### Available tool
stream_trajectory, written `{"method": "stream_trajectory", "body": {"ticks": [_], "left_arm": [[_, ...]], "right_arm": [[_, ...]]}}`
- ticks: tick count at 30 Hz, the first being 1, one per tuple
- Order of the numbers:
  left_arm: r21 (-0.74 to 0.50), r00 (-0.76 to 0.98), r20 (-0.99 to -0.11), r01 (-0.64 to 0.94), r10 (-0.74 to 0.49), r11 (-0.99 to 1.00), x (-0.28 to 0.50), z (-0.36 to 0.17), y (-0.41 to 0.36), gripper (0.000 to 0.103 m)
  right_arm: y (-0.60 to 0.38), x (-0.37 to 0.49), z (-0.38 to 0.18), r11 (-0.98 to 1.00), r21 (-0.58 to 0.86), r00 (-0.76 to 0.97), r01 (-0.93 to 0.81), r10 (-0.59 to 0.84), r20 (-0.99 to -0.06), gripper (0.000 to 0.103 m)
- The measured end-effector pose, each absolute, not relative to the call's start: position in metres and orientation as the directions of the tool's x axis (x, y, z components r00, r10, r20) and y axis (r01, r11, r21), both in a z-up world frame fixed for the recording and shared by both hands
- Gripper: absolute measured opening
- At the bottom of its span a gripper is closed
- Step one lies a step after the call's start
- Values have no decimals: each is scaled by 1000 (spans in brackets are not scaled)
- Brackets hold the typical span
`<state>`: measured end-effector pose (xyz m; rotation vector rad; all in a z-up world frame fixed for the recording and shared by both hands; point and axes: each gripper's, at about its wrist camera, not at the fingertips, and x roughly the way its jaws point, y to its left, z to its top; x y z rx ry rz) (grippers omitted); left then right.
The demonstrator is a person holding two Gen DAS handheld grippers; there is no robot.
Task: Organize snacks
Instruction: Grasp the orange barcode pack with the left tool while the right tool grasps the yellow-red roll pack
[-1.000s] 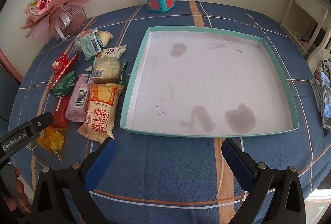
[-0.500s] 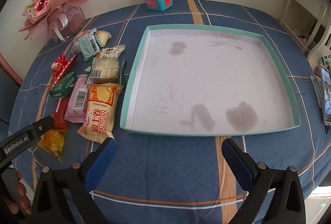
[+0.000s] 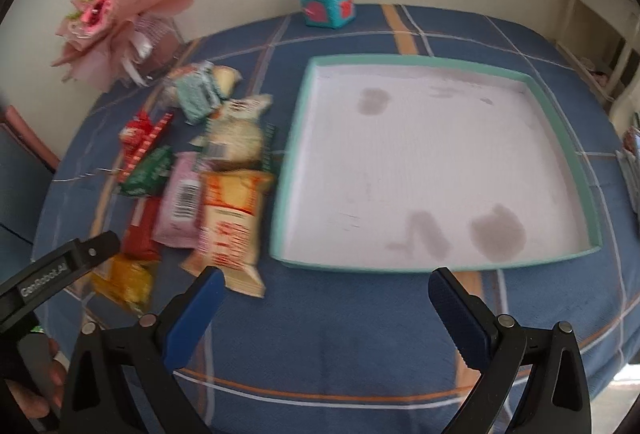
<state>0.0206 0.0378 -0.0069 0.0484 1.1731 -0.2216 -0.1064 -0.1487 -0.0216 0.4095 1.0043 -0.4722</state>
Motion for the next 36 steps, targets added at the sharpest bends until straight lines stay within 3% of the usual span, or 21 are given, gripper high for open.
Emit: {"method": "stream_trajectory", "body": {"ticks": [2,4,10,22,33,36], "left_arm": [[-91,368,-918,174,-151,980,25,-7,48,97],[-97,362,-920,162,-151,982,29,-9,54,97],[-111,319,-934,168,-161,979,33,-18,55,97],[-152,202,-963,140,-179,978,38,-47,51,96],[-143,210,-963,124,-167,982,47,-67,49,95],[-126,182,-972,120,-147,985,50,-78,46,84]], "right_arm": [[-141,-99,-19,837,128,474,532,-169,-864,101],[-136,-92,-20,843,152,488,516,-144,-861,91],[-124,-69,-25,849,229,510,476,-55,-858,76],[-123,-40,-47,862,200,440,466,-29,-898,47],[-124,-25,-70,876,160,376,454,-26,-926,43],[-123,-23,-74,878,150,366,454,-30,-930,43]]}}
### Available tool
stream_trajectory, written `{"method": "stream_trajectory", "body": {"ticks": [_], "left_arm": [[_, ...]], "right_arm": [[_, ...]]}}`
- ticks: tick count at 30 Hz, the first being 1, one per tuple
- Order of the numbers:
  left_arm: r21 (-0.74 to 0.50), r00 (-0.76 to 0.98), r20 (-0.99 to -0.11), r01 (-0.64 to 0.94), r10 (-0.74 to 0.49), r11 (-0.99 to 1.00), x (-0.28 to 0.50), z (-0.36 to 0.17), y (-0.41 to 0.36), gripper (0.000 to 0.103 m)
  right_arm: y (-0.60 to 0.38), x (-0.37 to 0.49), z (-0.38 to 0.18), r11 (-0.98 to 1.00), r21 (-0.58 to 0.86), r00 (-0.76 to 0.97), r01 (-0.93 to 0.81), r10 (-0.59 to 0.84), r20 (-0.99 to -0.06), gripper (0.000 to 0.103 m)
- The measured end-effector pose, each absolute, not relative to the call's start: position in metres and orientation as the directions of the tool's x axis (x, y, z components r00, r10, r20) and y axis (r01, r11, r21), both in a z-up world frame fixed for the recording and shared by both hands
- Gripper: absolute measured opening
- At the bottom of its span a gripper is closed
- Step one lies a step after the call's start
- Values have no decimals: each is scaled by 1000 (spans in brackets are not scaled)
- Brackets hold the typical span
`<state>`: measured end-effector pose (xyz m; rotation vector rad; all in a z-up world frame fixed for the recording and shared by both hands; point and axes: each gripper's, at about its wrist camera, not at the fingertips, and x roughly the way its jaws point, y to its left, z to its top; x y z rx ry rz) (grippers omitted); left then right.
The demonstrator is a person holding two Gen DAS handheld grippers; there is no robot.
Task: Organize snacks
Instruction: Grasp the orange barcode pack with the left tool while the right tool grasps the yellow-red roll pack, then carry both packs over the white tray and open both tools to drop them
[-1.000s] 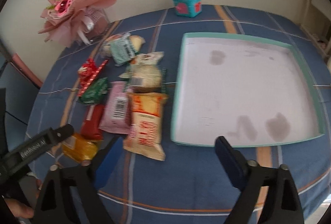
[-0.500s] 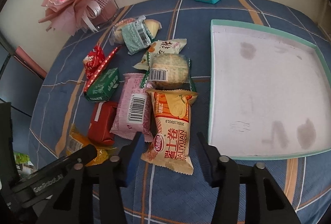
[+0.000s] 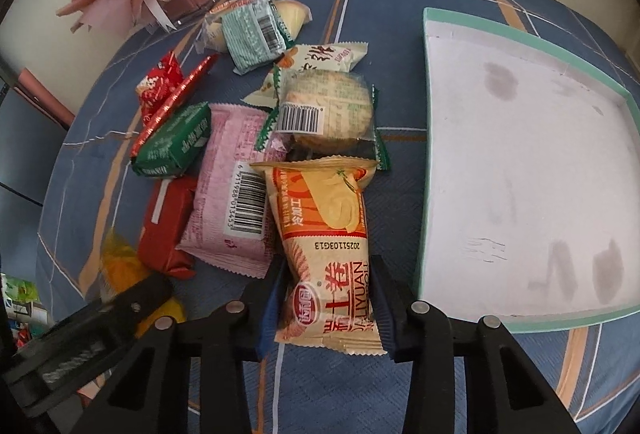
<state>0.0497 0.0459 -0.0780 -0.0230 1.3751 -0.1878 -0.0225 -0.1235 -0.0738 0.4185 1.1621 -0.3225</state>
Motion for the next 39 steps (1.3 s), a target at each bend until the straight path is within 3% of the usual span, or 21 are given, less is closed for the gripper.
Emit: {"method": "stream_trajectory", "body": {"ticks": [3,8,13,21,34,39], "left_arm": [[-105,183,-975,122,-127,987,50,-85,41,82],[-112,193,-972,122,-134,986,47,-88,36,64],[-149,187,-967,121,-170,981,45,-89,35,55],[-189,218,-952,132,-214,973,42,-81,36,51],[-202,354,-900,180,-255,963,45,-13,41,50],[-184,415,-865,264,-284,947,47,7,1,50]], "right_arm": [[-124,-23,-74,879,149,366,453,-31,-930,43],[-120,-20,-75,880,146,364,451,-33,-931,40],[-120,-24,-73,876,155,371,457,-29,-928,37],[-125,-36,-56,864,199,412,462,-10,-911,37],[-137,-42,-23,853,224,488,470,-40,-872,37],[-154,-42,-12,838,205,504,505,-93,-859,37]]}}
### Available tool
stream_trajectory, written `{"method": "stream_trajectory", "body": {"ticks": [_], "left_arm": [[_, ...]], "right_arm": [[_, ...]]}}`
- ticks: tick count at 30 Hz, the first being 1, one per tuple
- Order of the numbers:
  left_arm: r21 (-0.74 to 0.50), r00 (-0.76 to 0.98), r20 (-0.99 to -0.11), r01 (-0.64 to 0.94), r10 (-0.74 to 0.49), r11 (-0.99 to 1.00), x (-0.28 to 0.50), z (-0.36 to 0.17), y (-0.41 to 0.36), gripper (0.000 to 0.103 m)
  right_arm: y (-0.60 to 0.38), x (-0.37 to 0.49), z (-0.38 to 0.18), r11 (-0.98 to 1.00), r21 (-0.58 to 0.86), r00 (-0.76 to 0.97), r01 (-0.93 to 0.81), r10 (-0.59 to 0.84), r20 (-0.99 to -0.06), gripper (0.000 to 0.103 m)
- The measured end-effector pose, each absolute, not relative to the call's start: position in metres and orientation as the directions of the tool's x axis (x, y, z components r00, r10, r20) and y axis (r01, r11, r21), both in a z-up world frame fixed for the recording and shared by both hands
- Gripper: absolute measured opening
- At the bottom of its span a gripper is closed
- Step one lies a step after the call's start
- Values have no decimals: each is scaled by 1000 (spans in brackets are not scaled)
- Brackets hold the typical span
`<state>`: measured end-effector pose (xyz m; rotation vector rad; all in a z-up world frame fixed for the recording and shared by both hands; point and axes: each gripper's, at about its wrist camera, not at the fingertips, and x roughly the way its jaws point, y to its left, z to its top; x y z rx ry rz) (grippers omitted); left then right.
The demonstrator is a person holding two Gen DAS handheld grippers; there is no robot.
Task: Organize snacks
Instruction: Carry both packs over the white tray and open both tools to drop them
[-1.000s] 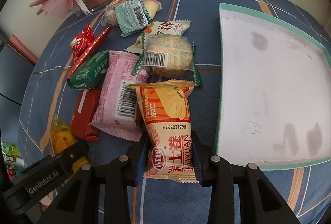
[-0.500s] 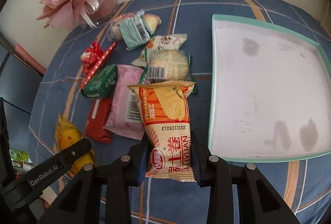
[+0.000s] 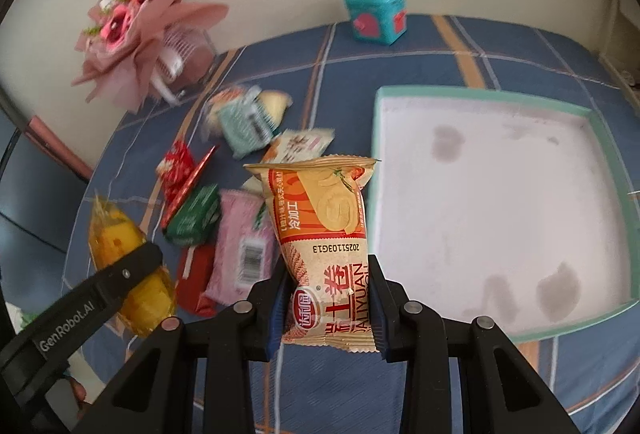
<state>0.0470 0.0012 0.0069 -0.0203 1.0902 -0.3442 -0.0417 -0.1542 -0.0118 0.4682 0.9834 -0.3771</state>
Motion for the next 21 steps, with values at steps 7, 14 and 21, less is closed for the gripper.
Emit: {"method": "stream_trajectory", "body": {"ticks": [7,14,21], "left_arm": [[-150,451,-828,396,-334,906,47,21,-64,50],[-147,432,-813,498,-391,855,44,20,-126,50],[-154,394,-811,569,-432,808,40,7,-181,50]], "right_arm": [[-198,-48,-4,782,193,486,592,-156,-860,37],[-256,-58,-6,708,154,434,690,-233,-870,37],[-309,-74,-17,648,111,377,754,-288,-880,37]]}}
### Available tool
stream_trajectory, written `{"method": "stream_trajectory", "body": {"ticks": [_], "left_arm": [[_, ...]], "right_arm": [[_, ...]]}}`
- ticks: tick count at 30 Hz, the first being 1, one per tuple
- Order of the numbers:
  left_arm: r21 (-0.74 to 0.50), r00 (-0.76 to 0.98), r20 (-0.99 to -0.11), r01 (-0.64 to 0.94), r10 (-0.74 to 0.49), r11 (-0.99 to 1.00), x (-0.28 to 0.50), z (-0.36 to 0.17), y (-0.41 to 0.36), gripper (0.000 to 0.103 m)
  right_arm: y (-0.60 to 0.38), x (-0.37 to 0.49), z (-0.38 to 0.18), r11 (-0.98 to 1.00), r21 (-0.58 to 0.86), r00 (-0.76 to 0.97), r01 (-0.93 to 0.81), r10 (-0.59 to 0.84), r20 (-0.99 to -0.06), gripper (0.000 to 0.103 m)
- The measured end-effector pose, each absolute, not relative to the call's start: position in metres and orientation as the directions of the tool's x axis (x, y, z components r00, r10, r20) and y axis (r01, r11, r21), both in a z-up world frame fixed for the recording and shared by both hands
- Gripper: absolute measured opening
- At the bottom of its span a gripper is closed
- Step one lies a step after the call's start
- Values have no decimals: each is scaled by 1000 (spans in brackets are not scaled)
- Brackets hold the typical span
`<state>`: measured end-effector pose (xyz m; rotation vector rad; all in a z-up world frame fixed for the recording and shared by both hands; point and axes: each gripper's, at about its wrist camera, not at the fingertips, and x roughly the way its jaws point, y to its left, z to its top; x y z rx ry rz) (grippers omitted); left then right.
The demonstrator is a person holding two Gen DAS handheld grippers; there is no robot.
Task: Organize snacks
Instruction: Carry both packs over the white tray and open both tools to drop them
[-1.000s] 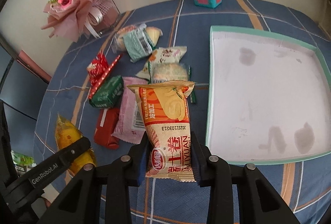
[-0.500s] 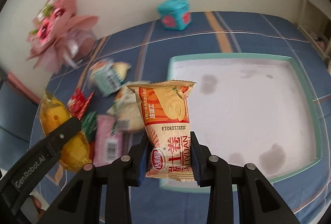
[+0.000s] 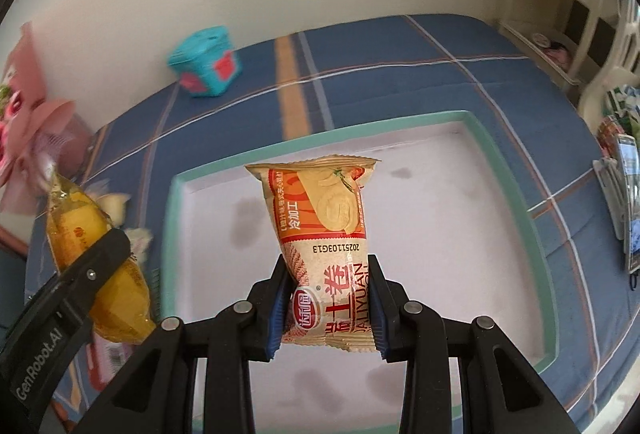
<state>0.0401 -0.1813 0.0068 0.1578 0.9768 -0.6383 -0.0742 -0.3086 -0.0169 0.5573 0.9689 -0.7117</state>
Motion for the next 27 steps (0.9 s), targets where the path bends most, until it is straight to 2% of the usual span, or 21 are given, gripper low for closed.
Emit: {"method": "stream_trajectory", "body": {"ticks": [16,23,26,27], "left_arm": [[-70,370,-824,686,-430,725,30,-37,-261,53],[-54,395,-819,668,-415,742,33,-30,-257,67],[-63,388,-827,654,-407,753,35,-24,-251,68],[-65,387,-832,645,-398,762,35,-21,-247,68]], "right_arm": [[-367,-80,-55,594,36,282,803,-326,-902,38],[-364,-78,-54,595,44,283,802,-314,-906,39],[-359,-80,-46,601,47,293,798,-319,-901,49],[-357,-81,-43,604,48,299,796,-324,-898,57]]}}
